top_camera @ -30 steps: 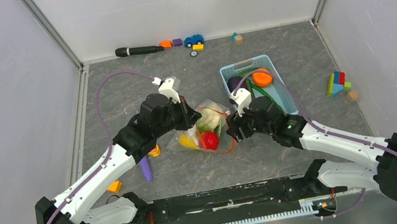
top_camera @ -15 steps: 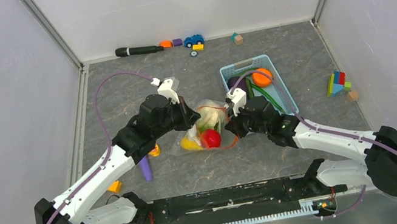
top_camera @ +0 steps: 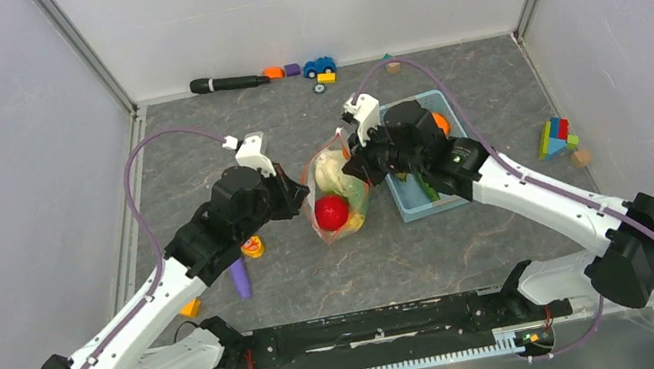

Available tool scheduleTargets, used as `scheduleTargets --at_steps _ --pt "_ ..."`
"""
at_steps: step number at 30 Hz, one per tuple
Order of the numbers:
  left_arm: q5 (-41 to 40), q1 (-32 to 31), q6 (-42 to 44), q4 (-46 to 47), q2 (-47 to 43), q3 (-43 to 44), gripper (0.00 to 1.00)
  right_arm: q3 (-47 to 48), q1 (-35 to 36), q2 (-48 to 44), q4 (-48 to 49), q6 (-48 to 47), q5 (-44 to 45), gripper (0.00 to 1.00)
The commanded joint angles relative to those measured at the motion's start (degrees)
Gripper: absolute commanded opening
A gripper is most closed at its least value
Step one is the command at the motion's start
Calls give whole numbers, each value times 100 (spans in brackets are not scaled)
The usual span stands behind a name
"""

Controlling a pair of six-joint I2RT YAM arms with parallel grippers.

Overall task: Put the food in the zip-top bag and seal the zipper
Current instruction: Adjust the zipper food storage bag at the center of the board.

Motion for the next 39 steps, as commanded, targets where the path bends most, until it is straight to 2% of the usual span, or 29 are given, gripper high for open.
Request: scheduleTargets --at_steps 1,12,14,17,21,23,26,28,29,31,35,38,39 --pt "-354 -2 -10 -171 -82 -65 2 344 -122 179 -331 -190 -246 0" --pt "-742 -3 -17 -289 198 67 3 329 -255 574 -533 -265 -45 0" --pt "-729 -2 10 -278 254 98 12 332 -266 586 -531 -290 -61 0" --pt "-654 6 55 -212 336 129 51 354 -264 567 -525 -317 -161 0" --pt "-487 11 64 -129 475 202 67 376 -265 557 -487 -333 -246 0" --pt "-451 7 71 -92 576 252 67 392 -267 585 -490 -360 -280 0" --pt "-540 7 127 -148 730 381 54 410 -264 605 -500 -416 -266 0" --pt "-706 7 157 -201 809 448 35 417 -279 597 -505 -432 -219 1" --pt "-754 7 179 -234 850 487 21 415 -301 593 -521 -430 -203 3" --pt "-775 7 200 -259 885 538 3 474 -424 604 -634 -406 -204 14" --pt "-768 7 192 -252 911 540 2 534 -681 404 -687 -579 -187 65" --pt "-780 11 151 -250 915 505 2 506 -803 94 -727 -760 -70 92" --pt "-781 7 129 -255 913 489 2 494 -844 -23 -767 -742 84 98"
